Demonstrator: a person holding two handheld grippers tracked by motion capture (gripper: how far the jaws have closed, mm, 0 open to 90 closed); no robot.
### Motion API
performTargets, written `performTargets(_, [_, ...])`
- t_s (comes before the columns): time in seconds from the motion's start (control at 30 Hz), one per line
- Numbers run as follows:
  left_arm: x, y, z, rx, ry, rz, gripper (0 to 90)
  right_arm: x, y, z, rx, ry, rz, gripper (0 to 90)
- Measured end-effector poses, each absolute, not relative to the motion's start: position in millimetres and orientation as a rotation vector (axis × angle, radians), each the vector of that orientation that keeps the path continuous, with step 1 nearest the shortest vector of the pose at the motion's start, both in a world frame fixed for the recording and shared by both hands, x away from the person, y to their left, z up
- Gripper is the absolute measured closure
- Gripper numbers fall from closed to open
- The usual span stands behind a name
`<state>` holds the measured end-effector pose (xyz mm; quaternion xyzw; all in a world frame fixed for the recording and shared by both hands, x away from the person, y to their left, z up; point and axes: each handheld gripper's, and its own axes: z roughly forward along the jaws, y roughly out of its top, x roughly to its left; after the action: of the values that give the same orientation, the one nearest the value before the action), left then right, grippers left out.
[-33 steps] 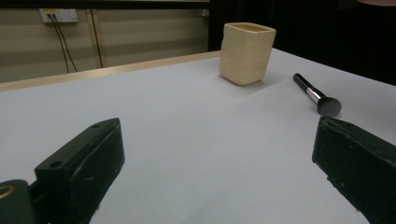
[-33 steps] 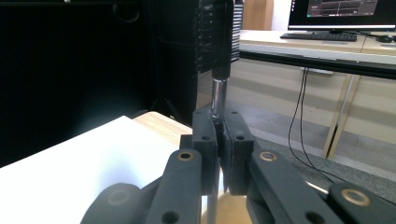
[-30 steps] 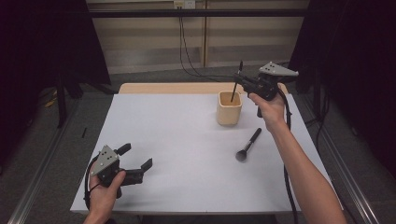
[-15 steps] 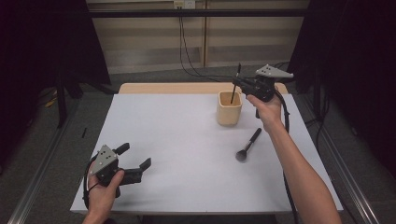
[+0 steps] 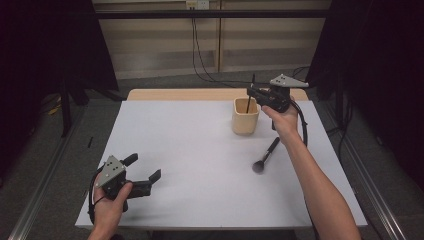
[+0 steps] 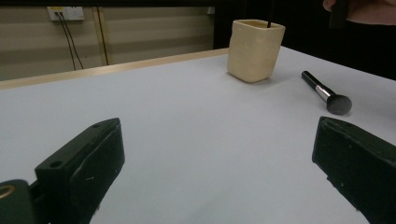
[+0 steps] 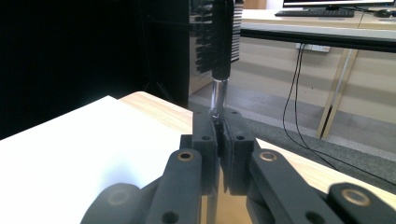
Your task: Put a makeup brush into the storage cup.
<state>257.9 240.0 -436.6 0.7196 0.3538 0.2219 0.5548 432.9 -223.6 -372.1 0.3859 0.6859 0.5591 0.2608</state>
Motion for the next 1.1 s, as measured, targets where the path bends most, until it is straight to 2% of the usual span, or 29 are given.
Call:
performTargets(0.67, [257, 240, -436, 1.697, 0.834, 0.532, 2.4, 437, -226, -403, 1.116, 1.87, 1.511, 85.8])
performTargets(1.1, [258, 239, -436, 1.698, 0.831, 0.534, 2.4, 437, -230, -410, 1.137, 1.902, 1.508, 85.6])
